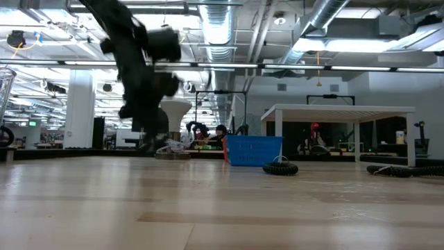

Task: Pick & Place Office Desk Supplies
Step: Put the black spring keychain into the blue basket

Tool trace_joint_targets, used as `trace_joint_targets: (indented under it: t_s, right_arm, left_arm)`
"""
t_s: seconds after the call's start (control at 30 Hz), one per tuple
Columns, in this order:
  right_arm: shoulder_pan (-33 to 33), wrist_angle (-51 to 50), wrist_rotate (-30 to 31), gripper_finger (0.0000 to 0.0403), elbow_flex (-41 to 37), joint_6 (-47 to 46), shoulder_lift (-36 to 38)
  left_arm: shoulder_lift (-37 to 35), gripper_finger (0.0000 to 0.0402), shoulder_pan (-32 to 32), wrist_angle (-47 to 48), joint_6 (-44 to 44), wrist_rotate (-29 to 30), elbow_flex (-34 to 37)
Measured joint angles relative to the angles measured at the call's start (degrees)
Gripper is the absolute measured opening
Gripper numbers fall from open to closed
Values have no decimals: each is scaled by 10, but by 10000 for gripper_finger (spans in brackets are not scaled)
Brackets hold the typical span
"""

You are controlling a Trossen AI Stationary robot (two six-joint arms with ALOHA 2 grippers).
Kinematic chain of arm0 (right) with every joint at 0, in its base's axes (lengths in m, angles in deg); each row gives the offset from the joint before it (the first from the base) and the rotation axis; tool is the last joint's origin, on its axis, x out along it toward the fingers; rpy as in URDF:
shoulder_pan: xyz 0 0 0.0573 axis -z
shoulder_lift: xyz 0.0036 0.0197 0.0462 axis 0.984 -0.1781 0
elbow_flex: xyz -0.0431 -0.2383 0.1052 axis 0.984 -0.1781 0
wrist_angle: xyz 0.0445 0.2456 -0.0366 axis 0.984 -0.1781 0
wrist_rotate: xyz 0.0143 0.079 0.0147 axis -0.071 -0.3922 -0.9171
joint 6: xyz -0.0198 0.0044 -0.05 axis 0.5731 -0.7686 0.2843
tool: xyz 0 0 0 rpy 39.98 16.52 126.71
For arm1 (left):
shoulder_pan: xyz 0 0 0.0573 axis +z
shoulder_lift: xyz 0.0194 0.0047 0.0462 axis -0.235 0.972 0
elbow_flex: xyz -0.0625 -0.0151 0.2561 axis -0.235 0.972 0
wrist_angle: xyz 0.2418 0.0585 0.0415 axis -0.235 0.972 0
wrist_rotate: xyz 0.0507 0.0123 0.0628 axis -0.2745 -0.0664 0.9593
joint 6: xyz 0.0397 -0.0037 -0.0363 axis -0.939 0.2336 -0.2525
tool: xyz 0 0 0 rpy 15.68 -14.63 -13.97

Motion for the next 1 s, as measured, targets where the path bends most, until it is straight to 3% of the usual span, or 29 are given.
trace_joint_targets:
  t_s: [0.2, 0.33, 0.4, 0.57, 0.77, 1.0]
  right_arm:
    - [0, 0, 0, 111, 0, 1, 0]
    - [1, 0, 0, 111, 0, 2, 0]
    - [1, -1, 0, 111, 0, 2, 0]
    - [1, -2, 0, 111, 0, 3, 0]
    - [1, -3, 4, 111, 0, 3, 0]
    - [0, -20, 15, 111, 0, -1, 0]
  left_arm:
    - [-94, 3, -82, -130, 55, -32, 0]
    - [-93, 3, -103, -269, 101, -26, -13]
    - [-73, 3, -104, -325, 107, -8, -27]
    - [-10, 3, -78, -343, 104, 52, -58]
    - [73, 3, -50, -406, 91, 48, -83]
    - [149, 3, -20, -409, 89, 46, -107]
